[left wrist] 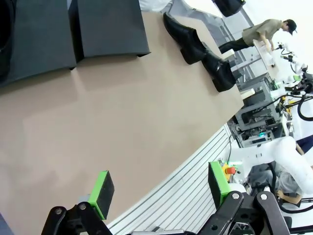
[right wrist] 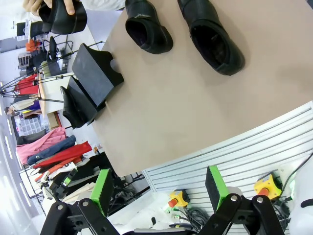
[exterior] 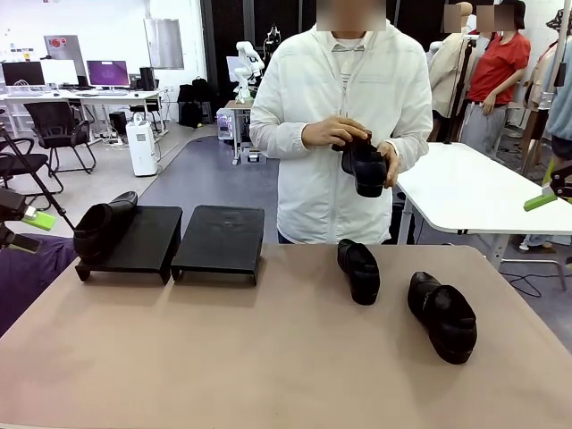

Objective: Organize the shoes by placing them on the stand.
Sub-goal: Pick up one Shoe and place it in the middle of the table.

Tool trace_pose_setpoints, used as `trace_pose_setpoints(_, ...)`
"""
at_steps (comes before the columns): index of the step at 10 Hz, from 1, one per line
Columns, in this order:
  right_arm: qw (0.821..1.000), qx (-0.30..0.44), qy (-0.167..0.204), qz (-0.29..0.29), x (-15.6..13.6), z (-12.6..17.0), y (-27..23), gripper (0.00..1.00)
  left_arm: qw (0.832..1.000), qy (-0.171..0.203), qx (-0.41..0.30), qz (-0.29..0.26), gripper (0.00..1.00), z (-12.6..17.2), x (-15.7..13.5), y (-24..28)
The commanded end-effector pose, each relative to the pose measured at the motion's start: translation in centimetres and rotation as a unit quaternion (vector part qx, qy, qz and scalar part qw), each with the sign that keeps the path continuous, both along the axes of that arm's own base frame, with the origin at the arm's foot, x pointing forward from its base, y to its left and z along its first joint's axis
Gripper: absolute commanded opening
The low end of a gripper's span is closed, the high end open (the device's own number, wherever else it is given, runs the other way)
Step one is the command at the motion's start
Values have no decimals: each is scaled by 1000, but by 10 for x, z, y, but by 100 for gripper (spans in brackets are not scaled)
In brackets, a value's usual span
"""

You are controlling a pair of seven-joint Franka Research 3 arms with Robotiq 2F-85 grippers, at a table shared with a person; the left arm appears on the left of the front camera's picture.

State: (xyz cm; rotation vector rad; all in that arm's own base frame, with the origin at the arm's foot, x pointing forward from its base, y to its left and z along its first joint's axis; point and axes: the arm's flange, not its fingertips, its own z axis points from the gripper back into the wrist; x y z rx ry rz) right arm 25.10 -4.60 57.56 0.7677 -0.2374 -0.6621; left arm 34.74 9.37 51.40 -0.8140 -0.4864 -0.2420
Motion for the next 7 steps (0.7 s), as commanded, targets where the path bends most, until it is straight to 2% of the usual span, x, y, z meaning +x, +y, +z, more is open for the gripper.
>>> trace_pose_setpoints(1, 1000, 1, 0, 2, -1, 1, 0, 100, 1000, -12, -2, -4, 100, -3, -2, -1)
trace_pose_setpoints(7, 1000, 0, 0, 0, 0, 0, 0, 100, 1000, -12, -2, -4, 100, -3, -2, -1)
